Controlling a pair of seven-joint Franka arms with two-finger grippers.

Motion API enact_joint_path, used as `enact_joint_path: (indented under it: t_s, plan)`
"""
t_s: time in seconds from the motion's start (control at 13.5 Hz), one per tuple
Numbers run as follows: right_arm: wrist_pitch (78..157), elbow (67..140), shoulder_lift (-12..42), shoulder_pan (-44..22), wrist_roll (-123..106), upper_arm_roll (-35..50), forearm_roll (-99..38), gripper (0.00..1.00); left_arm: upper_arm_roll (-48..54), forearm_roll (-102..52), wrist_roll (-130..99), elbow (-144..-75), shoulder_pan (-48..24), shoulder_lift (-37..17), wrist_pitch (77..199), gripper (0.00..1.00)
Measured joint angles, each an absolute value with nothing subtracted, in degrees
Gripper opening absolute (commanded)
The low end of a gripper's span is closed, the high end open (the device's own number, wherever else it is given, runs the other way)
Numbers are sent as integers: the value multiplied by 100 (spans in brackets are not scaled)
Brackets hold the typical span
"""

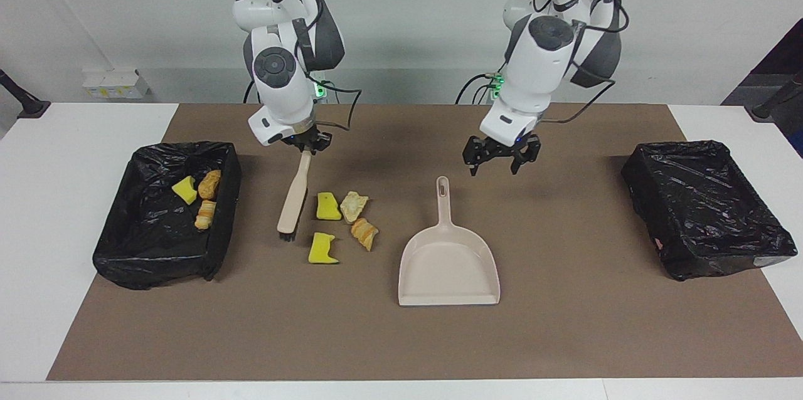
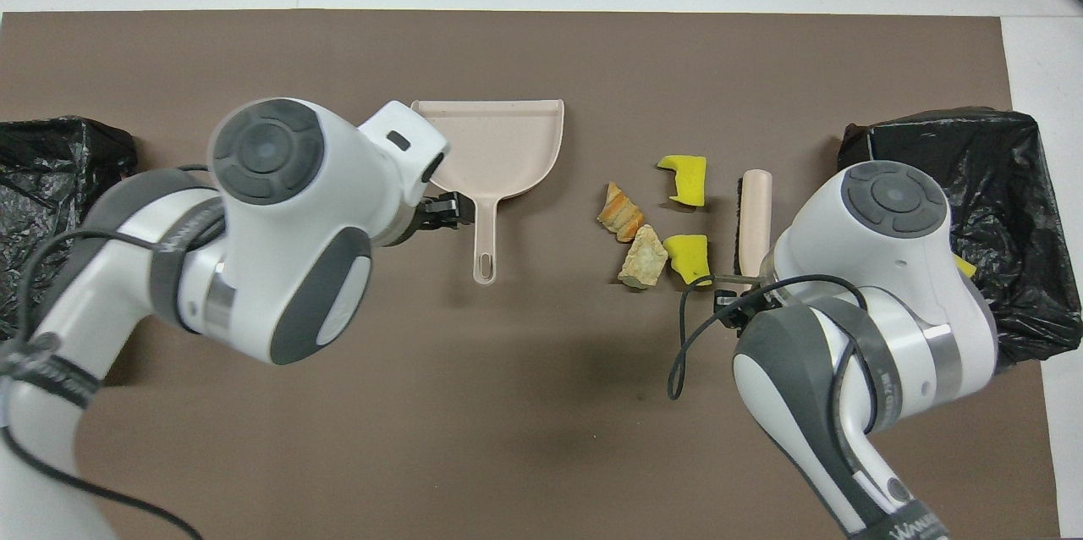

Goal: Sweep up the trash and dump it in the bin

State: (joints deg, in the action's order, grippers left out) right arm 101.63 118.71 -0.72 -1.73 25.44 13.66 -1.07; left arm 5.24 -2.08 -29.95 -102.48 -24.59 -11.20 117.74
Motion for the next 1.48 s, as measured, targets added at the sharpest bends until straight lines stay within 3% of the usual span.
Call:
enact_joint_path:
  t_s: [0.15, 0.37, 0.66, 0.74, 0.89, 0.96, 1.03, 1.11, 1.48]
  plan:
    - [10136, 11979, -147, -125, 2258, 1366, -107, 0, 525, -208, -3086, -10411, -2767, -1474, 12206, 100]
    - [10238, 12263, -254, -12, 1985, 1362, -107, 0, 520, -205, -3104, -10730, -2932, -1584, 12647, 100]
    - [11023, 12370, -168, 176, 1027, 1356, -101, 0, 513, -65, -3098, -10750, -2977, -1687, 12783, 100]
    - [11082, 12294, -85, 239, 867, 1350, -100, 0, 509, 7, -3097, -10738, -2977, -1687, 12793, 86]
    - [11155, 12149, 101, 263, 808, 1349, -98, 0, 508, 53, -3093, -10722, -2977, -1687, 12800, 37]
    - [11162, 12110, 159, 262, 808, 1352, -98, 0, 508, 59, -3089, -10722, -2977, -1687, 12805, 34]
    - [11162, 12090, 186, 261, 808, 1355, -98, 0, 509, 60, -3086, -10721, -2978, -1687, 12807, 22]
    - [11162, 12085, 194, 260, 808, 1358, -98, 0, 509, 60, -3086, -10721, -2978, -1687, 12811, 0]
    - [11161, 12094, 234, 147, 921, 1383, -137, 0, 473, 637, -2729, -10561, -2975, -1681, 12634, 0]
